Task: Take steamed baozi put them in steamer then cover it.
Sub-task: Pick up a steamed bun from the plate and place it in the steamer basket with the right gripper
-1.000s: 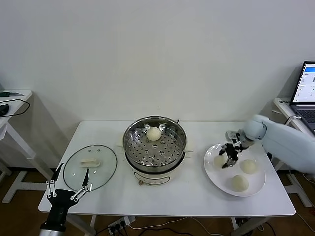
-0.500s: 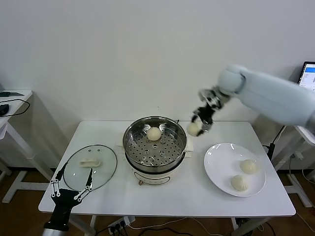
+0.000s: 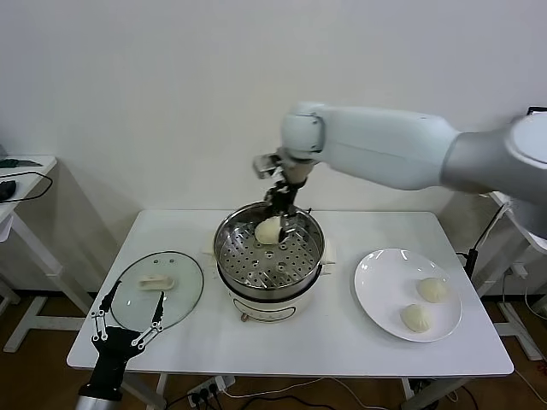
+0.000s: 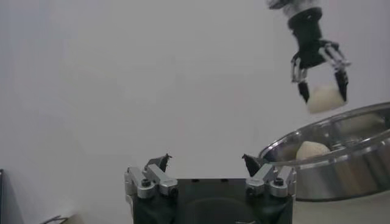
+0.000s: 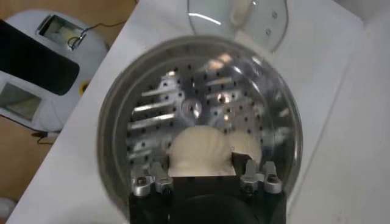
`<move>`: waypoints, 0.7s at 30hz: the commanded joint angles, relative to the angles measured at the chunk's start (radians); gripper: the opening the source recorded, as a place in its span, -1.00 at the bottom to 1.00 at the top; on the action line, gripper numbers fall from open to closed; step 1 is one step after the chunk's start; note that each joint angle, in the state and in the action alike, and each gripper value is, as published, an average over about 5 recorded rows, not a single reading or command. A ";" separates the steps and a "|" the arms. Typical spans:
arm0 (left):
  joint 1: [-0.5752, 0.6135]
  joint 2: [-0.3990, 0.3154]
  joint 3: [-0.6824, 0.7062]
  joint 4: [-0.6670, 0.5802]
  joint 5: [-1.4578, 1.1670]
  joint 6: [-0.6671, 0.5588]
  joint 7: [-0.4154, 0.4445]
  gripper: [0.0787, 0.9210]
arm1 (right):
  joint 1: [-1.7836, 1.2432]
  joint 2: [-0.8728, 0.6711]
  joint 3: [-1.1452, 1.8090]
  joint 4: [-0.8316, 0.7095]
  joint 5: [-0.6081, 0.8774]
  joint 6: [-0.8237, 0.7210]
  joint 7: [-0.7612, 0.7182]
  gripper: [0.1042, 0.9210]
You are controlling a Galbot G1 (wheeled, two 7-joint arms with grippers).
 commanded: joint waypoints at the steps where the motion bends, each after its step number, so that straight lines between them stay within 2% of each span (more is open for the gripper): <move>1: -0.001 0.001 0.000 0.005 0.003 -0.002 -0.001 0.77 | -0.037 0.149 -0.066 -0.040 0.048 -0.031 0.074 0.41; 16: -0.006 0.001 -0.002 0.021 -0.012 -0.014 -0.004 0.77 | -0.139 0.186 -0.067 -0.120 0.031 -0.045 0.157 0.41; 21: -0.006 0.003 -0.008 0.021 -0.022 -0.016 -0.004 0.77 | -0.149 0.184 -0.067 -0.121 0.023 -0.045 0.166 0.52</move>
